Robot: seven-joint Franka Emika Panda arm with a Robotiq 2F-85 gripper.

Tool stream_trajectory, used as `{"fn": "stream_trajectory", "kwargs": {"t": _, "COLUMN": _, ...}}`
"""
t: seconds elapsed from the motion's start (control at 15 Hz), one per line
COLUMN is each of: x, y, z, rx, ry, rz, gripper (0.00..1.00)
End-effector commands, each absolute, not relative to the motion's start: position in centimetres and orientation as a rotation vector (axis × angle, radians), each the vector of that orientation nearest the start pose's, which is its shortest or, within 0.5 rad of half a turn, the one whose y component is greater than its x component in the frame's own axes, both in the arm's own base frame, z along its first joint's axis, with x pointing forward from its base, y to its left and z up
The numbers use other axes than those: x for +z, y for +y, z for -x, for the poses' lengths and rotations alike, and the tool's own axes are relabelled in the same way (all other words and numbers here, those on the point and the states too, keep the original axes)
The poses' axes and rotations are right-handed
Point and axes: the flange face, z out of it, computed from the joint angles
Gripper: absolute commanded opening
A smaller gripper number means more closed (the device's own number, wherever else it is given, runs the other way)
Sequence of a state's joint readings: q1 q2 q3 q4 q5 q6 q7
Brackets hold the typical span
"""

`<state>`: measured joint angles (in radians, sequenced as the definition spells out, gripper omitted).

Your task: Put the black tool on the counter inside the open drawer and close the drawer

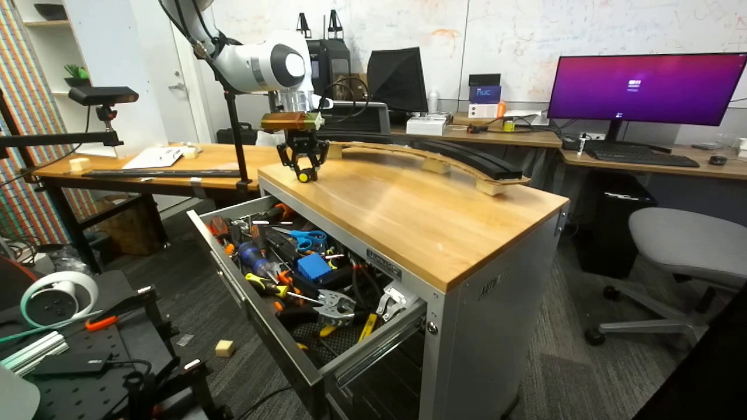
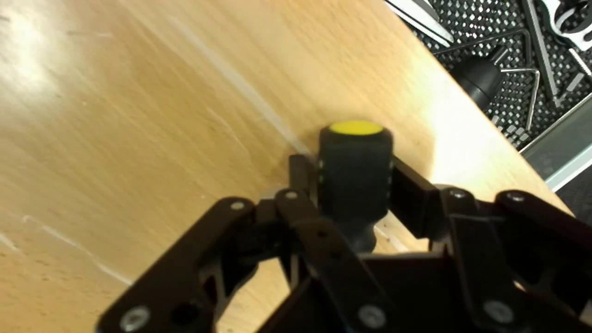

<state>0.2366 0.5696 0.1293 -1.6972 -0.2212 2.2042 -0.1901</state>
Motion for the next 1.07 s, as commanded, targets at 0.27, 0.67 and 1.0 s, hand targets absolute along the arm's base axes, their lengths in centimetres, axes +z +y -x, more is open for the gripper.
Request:
{"fn": "stream_trajectory", "kwargs": {"t": 0.27, "x": 25.7, "y": 16.0, "z": -61.4, "rx": 0.543, "ry": -1.437, "rz": 2.843, "gripper": 0.14}}
{"fn": "stream_trajectory", "kwargs": {"t": 0.67, "x": 25.5, "y": 13.7, "z": -59.1, "rx": 0.682, "ry": -1.782, "rz": 2.554, "gripper": 0.14}}
{"fn": "stream_trajectory", "kwargs": {"t": 1.0, "x": 24.9, "y": 13.7, "z": -56.9, "rx": 0.780, "ry": -2.056, "rz": 2.306, "gripper": 0.15}}
